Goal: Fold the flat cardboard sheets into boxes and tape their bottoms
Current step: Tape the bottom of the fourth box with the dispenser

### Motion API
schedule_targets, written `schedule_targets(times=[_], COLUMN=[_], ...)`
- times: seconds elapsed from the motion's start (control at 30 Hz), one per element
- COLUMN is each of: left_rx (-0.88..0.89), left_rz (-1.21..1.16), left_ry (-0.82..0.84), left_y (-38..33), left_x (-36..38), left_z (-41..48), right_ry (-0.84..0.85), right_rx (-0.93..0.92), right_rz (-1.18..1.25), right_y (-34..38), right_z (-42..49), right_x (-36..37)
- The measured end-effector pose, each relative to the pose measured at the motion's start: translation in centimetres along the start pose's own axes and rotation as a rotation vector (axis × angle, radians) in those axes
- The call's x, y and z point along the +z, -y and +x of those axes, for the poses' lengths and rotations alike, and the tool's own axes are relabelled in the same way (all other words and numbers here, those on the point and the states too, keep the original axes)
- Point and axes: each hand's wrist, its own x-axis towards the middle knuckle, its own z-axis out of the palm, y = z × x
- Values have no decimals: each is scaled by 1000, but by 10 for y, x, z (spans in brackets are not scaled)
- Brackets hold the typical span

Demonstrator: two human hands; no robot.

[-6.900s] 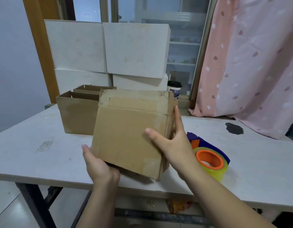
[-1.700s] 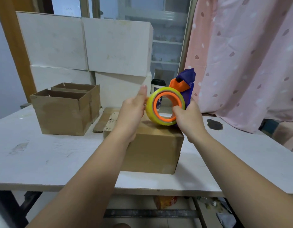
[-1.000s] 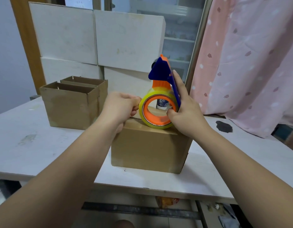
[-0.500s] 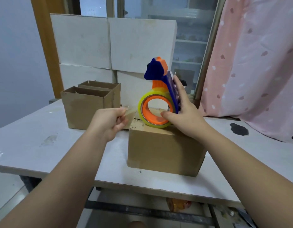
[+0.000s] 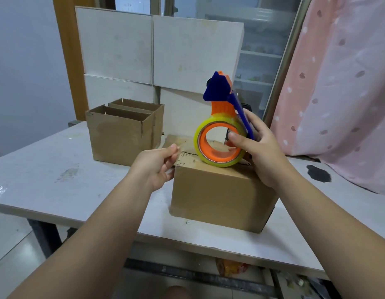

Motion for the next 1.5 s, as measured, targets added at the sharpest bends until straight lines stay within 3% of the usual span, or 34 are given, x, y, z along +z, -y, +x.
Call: schedule_targets(times=[0.47, 0.67, 0.93, 1.07, 1.17, 1.23, 1.33, 1.5], left_rx=[73, 28, 140, 91, 352, 512, 563, 513], left_rz=[135, 273, 473, 330, 279, 290, 559, 920], left_ry=[-75, -59, -131, -178, -244, -156, 15, -87], left_y=[9, 4, 15, 35, 40, 38, 45, 48], left_x=[2, 0, 6, 6, -1, 0, 8, 7], left_z=[4, 2, 1, -3, -6, -13, -26, -32], right_ry=[34, 45, 19, 7, 5, -5, -14, -30], right_rx=[-92, -99, -125, -154, -160, -156, -149, -124], right_rz=[-187, -176, -270, -336, -356, -355, -337, -341], right_y=[5, 6, 4, 1, 1, 1, 1, 0], right_z=[-5, -7, -5, -5, -5, -5, -4, -3], right_x=[6, 8, 10, 10, 9, 10, 10, 10])
